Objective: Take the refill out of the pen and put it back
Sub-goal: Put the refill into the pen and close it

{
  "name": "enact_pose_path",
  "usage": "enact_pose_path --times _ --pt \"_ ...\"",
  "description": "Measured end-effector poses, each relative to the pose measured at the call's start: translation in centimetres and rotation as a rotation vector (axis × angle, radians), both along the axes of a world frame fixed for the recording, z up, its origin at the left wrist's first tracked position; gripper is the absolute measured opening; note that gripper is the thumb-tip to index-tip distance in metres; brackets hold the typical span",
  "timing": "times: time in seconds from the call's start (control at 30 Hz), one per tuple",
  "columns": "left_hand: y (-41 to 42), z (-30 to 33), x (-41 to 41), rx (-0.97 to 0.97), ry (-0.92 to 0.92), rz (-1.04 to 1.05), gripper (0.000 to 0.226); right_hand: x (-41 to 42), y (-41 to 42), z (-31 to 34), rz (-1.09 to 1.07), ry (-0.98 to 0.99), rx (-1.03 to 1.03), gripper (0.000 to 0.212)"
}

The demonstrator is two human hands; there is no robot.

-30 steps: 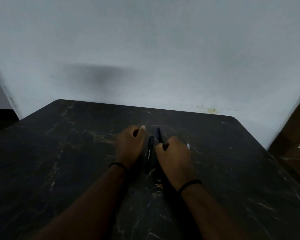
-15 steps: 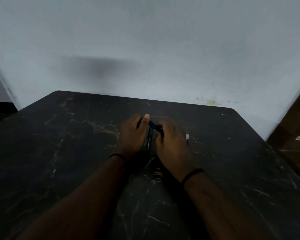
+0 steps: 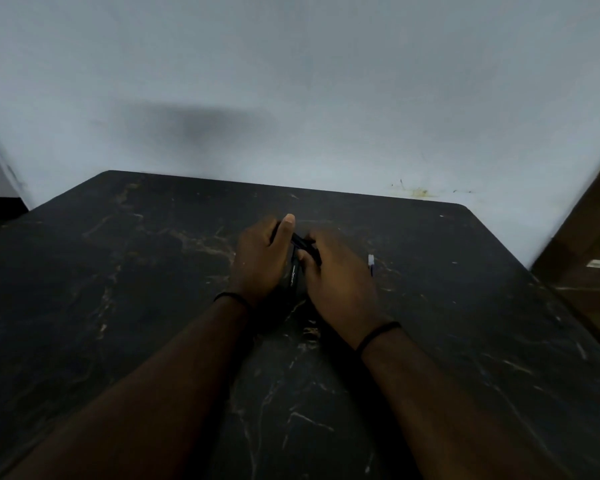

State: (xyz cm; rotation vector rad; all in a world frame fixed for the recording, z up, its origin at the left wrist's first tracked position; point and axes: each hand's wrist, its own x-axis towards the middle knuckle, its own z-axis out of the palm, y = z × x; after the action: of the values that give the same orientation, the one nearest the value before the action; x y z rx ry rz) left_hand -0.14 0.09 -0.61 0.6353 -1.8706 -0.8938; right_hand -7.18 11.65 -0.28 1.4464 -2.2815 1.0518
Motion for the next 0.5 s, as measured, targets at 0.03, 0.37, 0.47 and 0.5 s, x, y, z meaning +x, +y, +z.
enact_pose_path --times 0.03,0.37,0.47,0.5 --pt "-0.03 0.01 -0.01 0.000 -0.001 0.001 0.051 -0.01 -0.08 -0.07 -0.010 0.010 0.016 0.020" --pt "0.52 -0.07 -0.40 -0.075 -0.048 0.031 0.041 0.37 -0.50 -0.04 -0.133 0.043 0.027 0.036" --pt "0.57 -0.13 -0.33 -0.060 -0.053 0.020 0.040 0.59 -0.56 -0.11 -0.146 0.023 0.046 0.039" --pt "0.68 -0.07 -0.32 -0.059 -0.059 0.020 0.040 0.63 -0.56 -0.08 -0.153 0.018 0.048 0.040"
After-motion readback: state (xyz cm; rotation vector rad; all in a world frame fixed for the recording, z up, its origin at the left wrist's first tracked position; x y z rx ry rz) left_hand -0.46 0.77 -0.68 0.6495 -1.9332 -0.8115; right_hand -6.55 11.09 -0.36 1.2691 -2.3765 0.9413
